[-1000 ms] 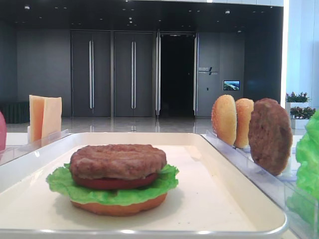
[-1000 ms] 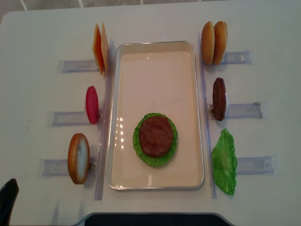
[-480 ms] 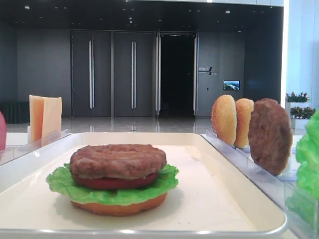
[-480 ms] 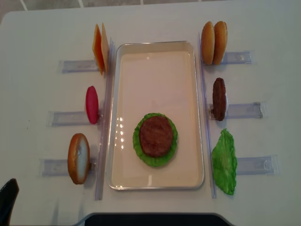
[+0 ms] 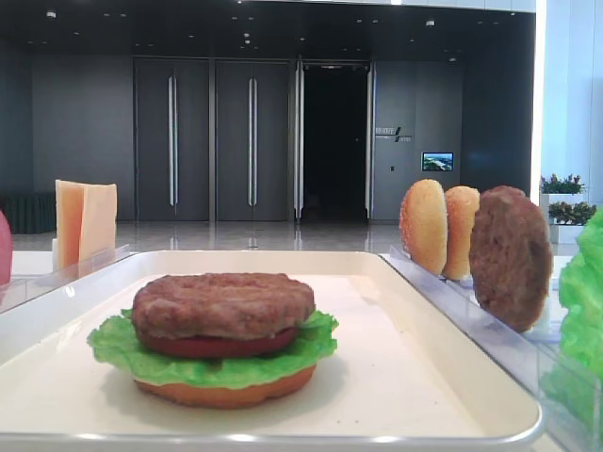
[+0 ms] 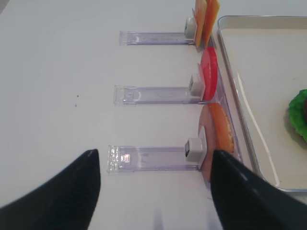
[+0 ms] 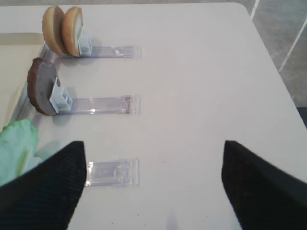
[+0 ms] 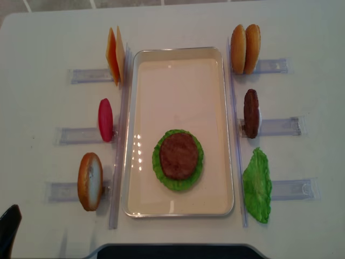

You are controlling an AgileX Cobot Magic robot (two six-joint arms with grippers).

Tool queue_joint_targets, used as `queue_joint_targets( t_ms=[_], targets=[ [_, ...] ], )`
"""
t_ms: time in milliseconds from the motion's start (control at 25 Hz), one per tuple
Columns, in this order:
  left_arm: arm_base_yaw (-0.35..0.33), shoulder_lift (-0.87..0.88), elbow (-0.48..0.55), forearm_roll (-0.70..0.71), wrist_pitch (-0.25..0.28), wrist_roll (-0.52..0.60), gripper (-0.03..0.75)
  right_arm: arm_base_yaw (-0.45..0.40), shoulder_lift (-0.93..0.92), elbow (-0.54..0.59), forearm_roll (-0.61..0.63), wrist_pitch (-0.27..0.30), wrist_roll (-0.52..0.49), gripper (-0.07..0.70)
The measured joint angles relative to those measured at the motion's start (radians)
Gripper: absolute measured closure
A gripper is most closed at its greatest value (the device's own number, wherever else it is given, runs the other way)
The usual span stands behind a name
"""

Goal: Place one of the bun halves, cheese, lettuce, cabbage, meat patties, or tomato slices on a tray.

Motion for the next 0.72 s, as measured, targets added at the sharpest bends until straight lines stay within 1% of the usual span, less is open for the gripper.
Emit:
queue_joint_targets(
  t_ms=[120,720],
  targets=[
    [0.000,0.000,0.000,0.000,0.000,0.000,0.171,0.000,0.000,0.008,0.002,0.009,-0.004,0.055],
    [0.000,0.000,0.000,0.000,0.000,0.000,0.190,0.000,0.000,0.008,0.004,0.009,-0.007,0.055]
  ],
)
